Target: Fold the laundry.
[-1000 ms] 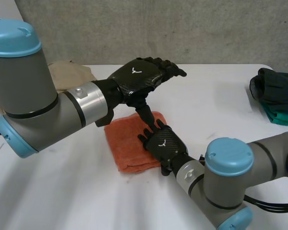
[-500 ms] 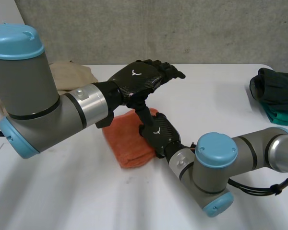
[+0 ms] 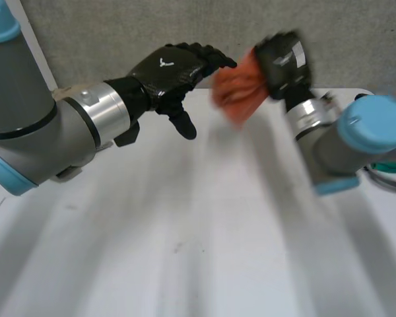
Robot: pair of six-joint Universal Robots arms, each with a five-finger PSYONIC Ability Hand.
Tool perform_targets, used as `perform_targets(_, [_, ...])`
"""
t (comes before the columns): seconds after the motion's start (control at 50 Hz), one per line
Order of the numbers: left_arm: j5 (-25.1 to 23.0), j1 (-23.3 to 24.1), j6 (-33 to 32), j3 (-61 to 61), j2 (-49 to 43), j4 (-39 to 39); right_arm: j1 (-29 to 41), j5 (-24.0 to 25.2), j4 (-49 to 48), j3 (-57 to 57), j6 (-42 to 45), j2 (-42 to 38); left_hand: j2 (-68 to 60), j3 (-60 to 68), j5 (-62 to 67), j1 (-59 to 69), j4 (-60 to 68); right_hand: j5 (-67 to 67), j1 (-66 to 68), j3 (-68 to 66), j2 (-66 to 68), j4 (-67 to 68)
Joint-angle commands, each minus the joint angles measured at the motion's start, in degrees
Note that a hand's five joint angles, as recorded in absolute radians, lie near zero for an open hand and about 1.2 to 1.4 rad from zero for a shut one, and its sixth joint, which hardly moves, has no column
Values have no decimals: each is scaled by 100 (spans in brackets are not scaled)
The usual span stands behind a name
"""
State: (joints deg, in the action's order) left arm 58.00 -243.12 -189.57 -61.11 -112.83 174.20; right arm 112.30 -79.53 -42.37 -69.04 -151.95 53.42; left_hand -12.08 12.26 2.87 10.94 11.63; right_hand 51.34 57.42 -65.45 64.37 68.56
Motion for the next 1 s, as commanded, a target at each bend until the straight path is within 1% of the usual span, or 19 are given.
perform_targets(0.02, [36, 37, 8, 29, 24, 0, -1410, 52, -737, 409, -335, 2, 1, -19, -81, 112, 43, 1866, 2258, -1455, 1563, 1144])
perform_targets(0.12, [36, 72, 8, -33, 24, -9, -2377, 402, -834, 681, -976, -322, 1, -19, -81, 112, 43, 1866, 2258, -1455, 1563, 1144])
perform_targets(0.18, [45, 90, 8, -50, 24, -9, -2896, 789, -834, 839, -1249, -665, 1, -19, -81, 112, 43, 1866, 2258, -1455, 1563, 1144])
perform_targets(0.28, [45, 116, 17, -68, -2, -9, -3801, 1720, -834, 1139, -1381, -1745, 1, -19, -81, 112, 43, 1866, 2258, -1455, 1563, 1144])
perform_targets(0.38, [45, 204, 8, -94, -38, -9, -4312, 2213, -834, 928, -1346, -2195, 1, -19, -81, 112, 43, 1866, 2258, -1455, 1563, 1144])
perform_targets(0.42, [45, 239, -1, -103, -55, -9, -4601, 2484, -826, 744, -1338, -2230, 1, -19, -81, 112, 43, 1866, 2258, -1455, 1563, 1144])
perform_targets(0.48, [36, 283, 8, -121, -55, -9, -4734, 2819, -817, 524, -1329, -2152, 1, -19, -81, 112, 43, 1866, 2258, -1455, 1563, 1144])
perform_targets(0.5, [36, 309, -1, -121, -55, -9, -4743, 2951, -799, 410, -1329, -2056, 1, -19, -81, 112, 43, -1042, -650, 1454, -1345, -1764])
perform_targets(0.52, [36, 318, -1, -121, -47, -9, -4743, 3004, -782, 357, -1337, -1976, -16, -3, -64, 129, 60, -3486, -3094, 3897, -3789, -4208])
perform_targets(0.54, [36, 336, -1, -121, -46, -9, -4752, 3005, -755, 304, -1337, -1862, 1, -19, -81, 113, 43, -5134, -4742, 5545, -5437, -5856])
perform_targets(0.64, [36, 415, -1, -138, -11, -9, -4813, 2628, -431, -21, -1399, -1028, 1, -19, -81, 112, 43, -5134, -4742, 5545, -5437, -5856])
perform_targets(0.7, [36, 503, 8, -147, 24, -9, -4919, 2416, 192, -171, -1381, -509, 1, -19, -81, 112, 43, -5134, -4742, 5545, -5437, -5856])
perform_targets(0.72, [36, 555, 8, -156, 24, -9, -4954, 2381, 620, -223, -1381, -273, 1, -19, -81, 112, 43, -5134, -4742, 5545, -5437, -5856])
perform_targets(0.86, [36, 643, 8, -200, 103, -9, -5208, 2092, 2433, -180, -1083, 397, 1, -19, -81, 112, 43, -5134, -4742, 5545, -5437, -5856])
perform_targets(0.88, [36, 643, 8, -226, 155, -9, -5348, 1882, 2835, -153, -848, 528, 1, -19, -81, 112, 43, -5134, -4742, 5545, -5437, -5856])
perform_targets(0.92, [27, 643, 8, -235, 191, -9, -5472, 1626, 3128, -136, -513, 687, 1, -19, -81, 112, 43, -5134, -4742, 5545, -5437, -5856])
perform_targets(0.94, [36, 643, 8, -235, 217, 0, -5516, 1312, 3338, -92, -137, 836, 1, -19, -81, 112, 43, -5134, -4742, 5545, -5437, -5856])
perform_targets(0.98, [36, 652, 17, -217, 244, 9, -5517, 1002, 3402, -39, 260, 951, 1, -19, -81, 112, 43, -5134, -4742, 5545, -5437, -5856])
perform_targets(1.0, [44, 652, 17, -174, 261, 18, -5517, 635, 3367, 22, 575, 1047, 1, -19, -81, 112, 43, -5134, -4742, 5545, -5437, -5856])
